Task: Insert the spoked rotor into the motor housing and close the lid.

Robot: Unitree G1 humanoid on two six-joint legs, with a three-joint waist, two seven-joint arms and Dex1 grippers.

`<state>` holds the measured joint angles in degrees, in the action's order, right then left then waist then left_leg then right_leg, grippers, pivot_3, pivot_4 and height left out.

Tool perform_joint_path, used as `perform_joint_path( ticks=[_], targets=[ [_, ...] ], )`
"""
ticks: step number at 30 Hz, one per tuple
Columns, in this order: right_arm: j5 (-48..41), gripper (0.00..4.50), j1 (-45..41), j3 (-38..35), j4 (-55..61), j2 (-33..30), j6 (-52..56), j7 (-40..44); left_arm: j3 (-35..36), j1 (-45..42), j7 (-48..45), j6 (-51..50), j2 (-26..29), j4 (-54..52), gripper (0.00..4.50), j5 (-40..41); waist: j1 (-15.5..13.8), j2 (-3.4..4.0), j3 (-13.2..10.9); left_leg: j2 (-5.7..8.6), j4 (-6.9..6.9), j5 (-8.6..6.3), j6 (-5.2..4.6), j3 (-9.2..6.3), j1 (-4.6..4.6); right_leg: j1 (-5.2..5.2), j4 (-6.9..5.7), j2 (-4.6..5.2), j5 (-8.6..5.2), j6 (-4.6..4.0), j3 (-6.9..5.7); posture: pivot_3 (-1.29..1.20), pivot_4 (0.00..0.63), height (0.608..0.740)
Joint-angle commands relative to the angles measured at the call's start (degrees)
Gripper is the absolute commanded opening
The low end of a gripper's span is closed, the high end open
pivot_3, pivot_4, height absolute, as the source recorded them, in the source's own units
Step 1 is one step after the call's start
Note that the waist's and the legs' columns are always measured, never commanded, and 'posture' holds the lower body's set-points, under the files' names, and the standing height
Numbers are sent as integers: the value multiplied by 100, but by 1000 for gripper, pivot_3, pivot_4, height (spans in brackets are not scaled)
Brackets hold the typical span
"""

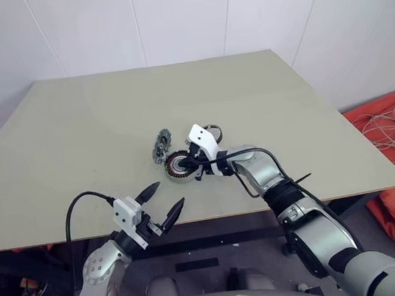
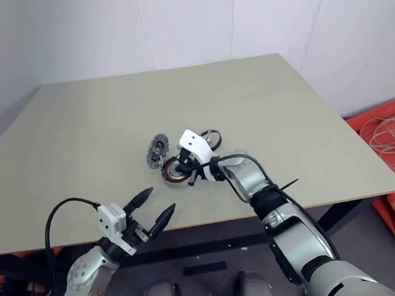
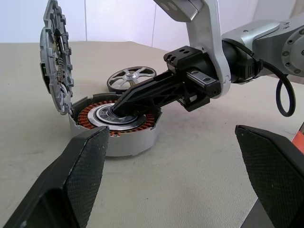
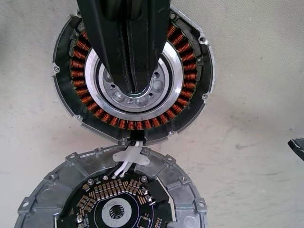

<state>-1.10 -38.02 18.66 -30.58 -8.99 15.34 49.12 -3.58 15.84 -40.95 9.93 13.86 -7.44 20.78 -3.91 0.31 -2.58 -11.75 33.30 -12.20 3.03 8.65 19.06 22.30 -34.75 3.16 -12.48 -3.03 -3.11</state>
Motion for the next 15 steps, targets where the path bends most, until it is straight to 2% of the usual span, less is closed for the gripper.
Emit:
perform_joint_path(
  ticks=[1, 15],
  targets=[
    [-39, 29, -203, -100, 37, 30, -102, 53, 52, -42, 1, 4, 41, -217, 4500, 78, 0, 0, 0, 0, 0, 0, 0, 0, 0, 0, 0, 0, 0, 0, 0, 0, 0, 740],
    [95, 29, -339, -24, -142, 270, -175, 6, -48, -64, 156, -169, 2, -397, 4500, 38, 2, 1, -1, 0, -1, 0, 0, 0, 1, 1, 0, 0, 5, -10, 0, 0, 0, 740]
  ],
)
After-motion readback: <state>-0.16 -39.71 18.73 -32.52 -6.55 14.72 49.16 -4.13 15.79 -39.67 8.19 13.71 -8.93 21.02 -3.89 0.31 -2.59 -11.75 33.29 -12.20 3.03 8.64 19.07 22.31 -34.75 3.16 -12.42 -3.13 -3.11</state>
